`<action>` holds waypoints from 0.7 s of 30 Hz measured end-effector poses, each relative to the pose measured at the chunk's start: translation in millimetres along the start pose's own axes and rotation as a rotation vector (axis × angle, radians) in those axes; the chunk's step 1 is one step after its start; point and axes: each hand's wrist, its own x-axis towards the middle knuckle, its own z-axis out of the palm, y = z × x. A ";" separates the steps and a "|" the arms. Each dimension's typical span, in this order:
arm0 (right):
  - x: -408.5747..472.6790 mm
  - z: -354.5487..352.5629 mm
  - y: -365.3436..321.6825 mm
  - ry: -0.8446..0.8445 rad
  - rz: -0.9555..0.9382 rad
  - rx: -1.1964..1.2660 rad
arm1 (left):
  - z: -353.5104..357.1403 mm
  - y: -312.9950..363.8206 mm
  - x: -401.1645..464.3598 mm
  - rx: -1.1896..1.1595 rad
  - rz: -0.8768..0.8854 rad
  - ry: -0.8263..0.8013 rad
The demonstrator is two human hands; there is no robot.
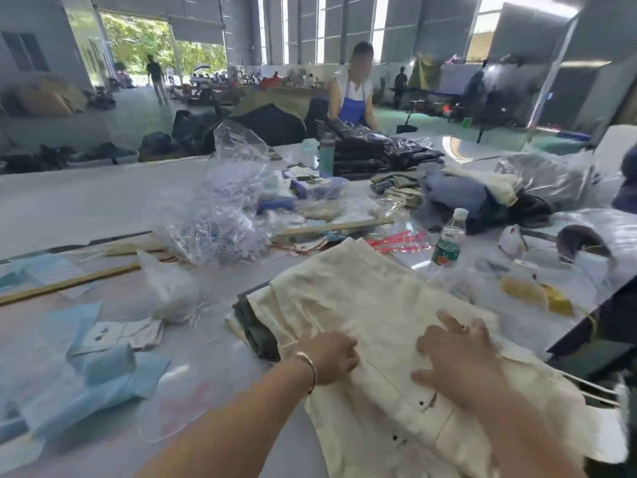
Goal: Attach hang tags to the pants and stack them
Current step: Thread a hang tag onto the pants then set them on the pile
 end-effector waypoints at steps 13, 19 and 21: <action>-40.3 -51.1 -178.7 0.514 -0.785 0.605 | -4.2 -177.0 -244.0 -0.487 -0.421 0.500; -73.9 -59.8 -335.7 0.509 -1.096 0.743 | -2.2 -290.2 -477.7 -0.645 -0.935 0.746; -81.1 -65.6 -390.6 0.492 -1.143 0.798 | -8.3 -325.8 -540.6 -0.649 -1.050 0.871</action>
